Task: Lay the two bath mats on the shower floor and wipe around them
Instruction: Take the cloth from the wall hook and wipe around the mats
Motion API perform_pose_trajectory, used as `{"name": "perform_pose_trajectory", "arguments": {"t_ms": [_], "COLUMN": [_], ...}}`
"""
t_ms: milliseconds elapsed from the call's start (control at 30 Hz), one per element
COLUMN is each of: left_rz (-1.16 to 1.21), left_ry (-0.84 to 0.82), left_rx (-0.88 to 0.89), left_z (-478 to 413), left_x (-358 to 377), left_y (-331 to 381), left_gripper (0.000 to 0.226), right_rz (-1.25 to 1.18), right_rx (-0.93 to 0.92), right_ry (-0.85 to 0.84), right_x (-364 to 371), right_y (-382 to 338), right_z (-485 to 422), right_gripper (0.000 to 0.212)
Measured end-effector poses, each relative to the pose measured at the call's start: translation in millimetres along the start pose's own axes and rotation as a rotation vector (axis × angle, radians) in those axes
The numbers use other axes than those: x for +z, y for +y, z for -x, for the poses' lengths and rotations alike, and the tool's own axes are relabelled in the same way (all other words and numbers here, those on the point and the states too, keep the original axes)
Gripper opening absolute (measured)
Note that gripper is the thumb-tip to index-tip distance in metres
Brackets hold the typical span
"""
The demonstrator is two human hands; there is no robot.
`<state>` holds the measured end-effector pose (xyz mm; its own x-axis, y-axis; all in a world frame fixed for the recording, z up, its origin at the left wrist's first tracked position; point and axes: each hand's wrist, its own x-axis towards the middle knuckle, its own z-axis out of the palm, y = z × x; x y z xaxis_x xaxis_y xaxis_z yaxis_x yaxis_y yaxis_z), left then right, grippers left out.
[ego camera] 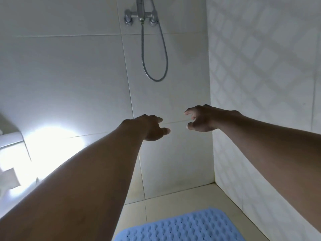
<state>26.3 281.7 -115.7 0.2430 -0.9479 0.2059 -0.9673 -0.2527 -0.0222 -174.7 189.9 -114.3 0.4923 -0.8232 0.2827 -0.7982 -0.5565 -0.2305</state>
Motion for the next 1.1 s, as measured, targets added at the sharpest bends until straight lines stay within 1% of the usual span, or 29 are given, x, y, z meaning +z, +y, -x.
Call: {"name": "perform_pose_trajectory", "arguments": {"t_ms": [167,300,433,533,600,667,733,933,1100], "left_rz": [0.019,-0.001,-0.024,-0.033,-0.06,-0.093,-0.095,-0.084,-0.068], "left_ry": [-0.027,-0.051,-0.066,-0.104,-0.164,-0.205,-0.223,-0.189,-0.132], "left_rx": [-0.024,-0.046,-0.022,0.015,0.023,0.027,0.029,0.04,0.078], "left_z": [0.8,-2.5,-8.5,-13.8,-20.5,-33.3,-52.3,-120.7,-155.7], "left_x": [7.1,19.0,19.6,0.9,-31.4,-83.6,-154.4,-405.2,-593.6], "left_y": [-12.2,-20.2,-20.9,-20.4,-19.8,-18.6,-14.4,11.4,59.3], "left_gripper": [0.074,0.074,0.073,0.071,0.071,0.071,0.071,0.073,0.069], "right_rz": [-0.017,-0.011,-0.003,-0.009,0.0,0.016,0.032,0.068,0.072], "right_rx": [0.014,0.006,0.003,-0.002,0.001,0.025,0.054,0.109,0.172], "right_ry": [-0.033,-0.048,-0.053,-0.084,-0.142,-0.201,-0.228,-0.181,-0.113], "right_x": [10.9,23.6,27.8,15.3,-9.7,-54.0,-120.9,-390.5,-592.2], "right_y": [-1.4,1.4,4.1,2.8,-0.3,-5.3,-11.2,-40.5,-51.6], "right_z": [-8.4,-13.6,-23.6,-35.1,-41.7,-52.2,-69.9,-141.2,-177.9], "right_gripper": [0.073,0.071,0.072,0.073,0.072,0.073,0.073,0.073,0.077]}}
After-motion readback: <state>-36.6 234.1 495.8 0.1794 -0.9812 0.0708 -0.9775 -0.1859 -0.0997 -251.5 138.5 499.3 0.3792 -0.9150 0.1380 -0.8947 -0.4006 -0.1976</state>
